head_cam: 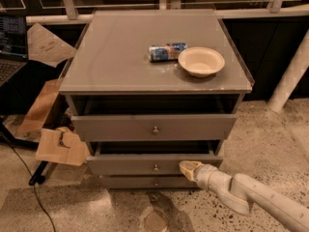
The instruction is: Close middle drawer
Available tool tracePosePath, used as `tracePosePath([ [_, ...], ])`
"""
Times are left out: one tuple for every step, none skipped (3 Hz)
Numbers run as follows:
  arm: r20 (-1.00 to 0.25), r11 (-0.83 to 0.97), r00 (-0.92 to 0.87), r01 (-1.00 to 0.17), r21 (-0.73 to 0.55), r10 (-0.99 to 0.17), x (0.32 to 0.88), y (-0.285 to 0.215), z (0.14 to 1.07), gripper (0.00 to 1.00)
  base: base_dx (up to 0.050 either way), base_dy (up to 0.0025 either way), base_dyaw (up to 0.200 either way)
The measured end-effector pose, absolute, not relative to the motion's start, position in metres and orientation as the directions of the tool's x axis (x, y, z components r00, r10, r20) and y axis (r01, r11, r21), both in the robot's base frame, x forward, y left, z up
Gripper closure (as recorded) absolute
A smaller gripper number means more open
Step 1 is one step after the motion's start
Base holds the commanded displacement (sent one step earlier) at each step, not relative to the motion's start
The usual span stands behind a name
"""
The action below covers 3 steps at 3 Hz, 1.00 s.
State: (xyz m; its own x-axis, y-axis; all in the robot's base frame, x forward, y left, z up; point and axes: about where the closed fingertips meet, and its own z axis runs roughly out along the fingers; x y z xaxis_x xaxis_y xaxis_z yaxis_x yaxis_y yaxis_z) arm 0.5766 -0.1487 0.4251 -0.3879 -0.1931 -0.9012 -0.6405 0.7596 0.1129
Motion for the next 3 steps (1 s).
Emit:
tracePosePath([
  [-0.893, 0.775, -0.403, -0.623, 0.107, -0.201, 0.601, -0.156, 0.420, 1.00, 0.000, 0.00000, 0.000],
  [-0.892, 0.784, -0.402, -0.614, 0.095, -0.206, 0.616, -0.161, 0.418, 0.85, 0.000, 0.00000, 0.000],
  [-0.896, 0.790, -0.394, -0.607, 0.087, -0.204, 0.623, -0.165, 0.416, 0.62, 0.000, 0.00000, 0.000],
])
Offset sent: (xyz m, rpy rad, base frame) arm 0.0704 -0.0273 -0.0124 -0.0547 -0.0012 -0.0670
